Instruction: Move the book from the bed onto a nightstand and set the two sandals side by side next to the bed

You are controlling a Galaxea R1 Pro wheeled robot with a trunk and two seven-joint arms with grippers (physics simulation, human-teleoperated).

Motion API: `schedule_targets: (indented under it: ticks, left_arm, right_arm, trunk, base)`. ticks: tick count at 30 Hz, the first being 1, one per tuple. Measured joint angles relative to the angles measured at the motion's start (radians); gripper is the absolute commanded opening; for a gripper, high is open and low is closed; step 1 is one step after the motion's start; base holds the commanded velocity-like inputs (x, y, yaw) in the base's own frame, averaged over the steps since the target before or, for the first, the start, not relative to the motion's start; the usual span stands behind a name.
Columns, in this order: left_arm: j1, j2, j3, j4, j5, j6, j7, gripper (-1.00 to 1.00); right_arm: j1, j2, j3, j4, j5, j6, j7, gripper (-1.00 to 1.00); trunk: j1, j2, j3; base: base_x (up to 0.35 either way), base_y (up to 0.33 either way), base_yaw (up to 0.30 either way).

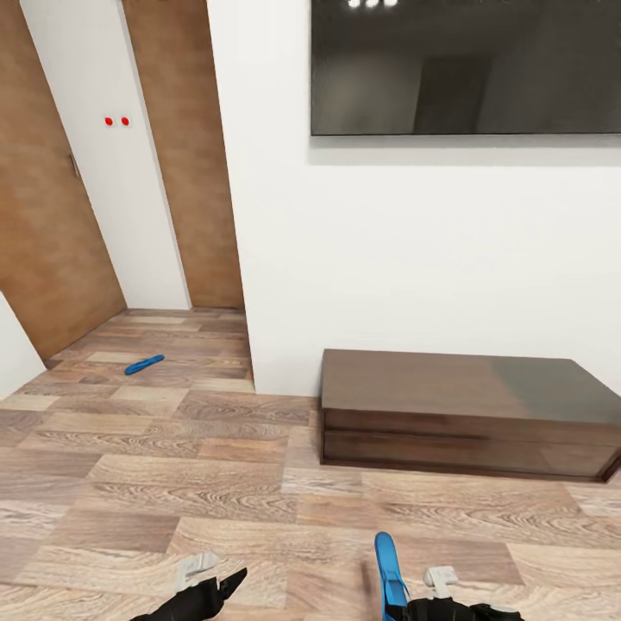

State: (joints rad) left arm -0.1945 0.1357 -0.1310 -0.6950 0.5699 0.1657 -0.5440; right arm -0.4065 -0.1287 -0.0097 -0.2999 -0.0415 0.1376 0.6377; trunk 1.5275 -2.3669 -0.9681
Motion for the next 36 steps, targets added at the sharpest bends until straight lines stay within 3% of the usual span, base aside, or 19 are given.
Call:
schedule_targets:
  ticks: [22,27,36]
  left_arm:
    - [0.0,0.0,-0.014,0.003,-0.001,-0.006,0.004,1.0]
    - [0.0,0.004,-0.014,0.003,0.0,-0.057,0.017,1.0]
    - [0.0,-0.001,-0.021,0.02,0.0,-0.122,0.183,1.0]
  right_arm:
    - [0.0,0.0,0.0,0.001,-0.001,0.0,0.003,-1.0]
    - [0.0,0.0,0.0,0.001,-0.001,0.0,0.003,-1.0]
    - [0.0,0.0,-0.001,0.001,-0.001,0.001,0.004,-1.0]
  trunk:
    - [-0.084,0.154,0.069]
    - [-0.104,0.189,0.085]
    - [-0.138,0.252,0.113]
  base:
    - [0.0,0.0,0.0]
    - [0.0,0.0,0.0]
    - [0.0,0.0,0.0]
